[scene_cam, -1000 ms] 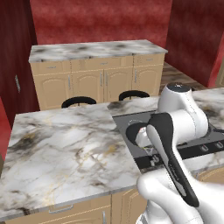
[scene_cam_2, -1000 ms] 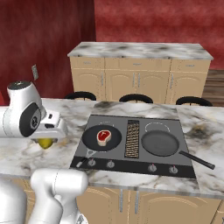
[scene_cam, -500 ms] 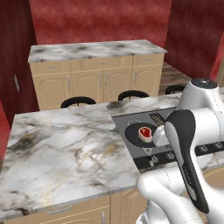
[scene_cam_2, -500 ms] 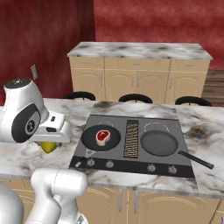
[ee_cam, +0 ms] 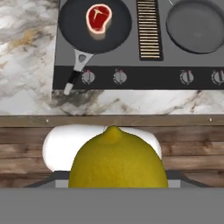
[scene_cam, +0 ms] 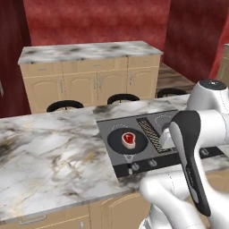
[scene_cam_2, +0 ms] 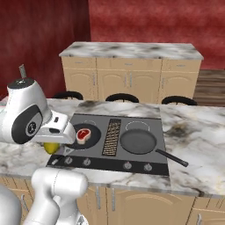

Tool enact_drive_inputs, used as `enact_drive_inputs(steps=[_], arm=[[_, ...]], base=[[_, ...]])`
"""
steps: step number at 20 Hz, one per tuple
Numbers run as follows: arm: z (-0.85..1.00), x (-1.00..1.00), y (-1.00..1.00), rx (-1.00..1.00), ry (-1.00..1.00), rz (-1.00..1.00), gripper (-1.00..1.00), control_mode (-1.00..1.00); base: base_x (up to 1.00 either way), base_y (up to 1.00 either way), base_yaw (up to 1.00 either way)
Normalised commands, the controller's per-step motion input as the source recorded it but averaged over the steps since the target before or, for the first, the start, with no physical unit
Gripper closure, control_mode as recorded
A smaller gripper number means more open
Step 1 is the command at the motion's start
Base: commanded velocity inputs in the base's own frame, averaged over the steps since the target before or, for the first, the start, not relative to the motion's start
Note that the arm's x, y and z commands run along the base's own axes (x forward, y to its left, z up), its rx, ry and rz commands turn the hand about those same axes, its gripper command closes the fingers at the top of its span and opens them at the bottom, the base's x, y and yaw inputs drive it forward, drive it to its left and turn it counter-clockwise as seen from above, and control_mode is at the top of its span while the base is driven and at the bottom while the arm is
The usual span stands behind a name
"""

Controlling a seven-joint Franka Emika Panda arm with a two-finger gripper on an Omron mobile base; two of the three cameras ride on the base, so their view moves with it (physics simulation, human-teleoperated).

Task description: Place both pans onto different burners. Then place the lemon and the steak on different pans.

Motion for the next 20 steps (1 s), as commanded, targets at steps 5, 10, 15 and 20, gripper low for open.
enact_drive_inputs(steps=[5, 10, 15, 20], arm=[[0.00, 0.00, 0.00, 0.00, 0.00, 0.00, 1.00, 1.00], [0.00, 0.00, 0.00, 0.00, 0.00, 0.00, 1.00, 1.00], [0.00, 0.00, 0.00, 0.00, 0.00, 0.00, 1.00, 1.00], [0.00, 0.00, 0.00, 0.00, 0.00, 0.00, 1.00, 1.00]], base=[[0.02, -0.72, -0.02], [0.20, -0.45, -0.02], [0.44, -0.12, -0.01], [0.44, -0.12, -0.01]])
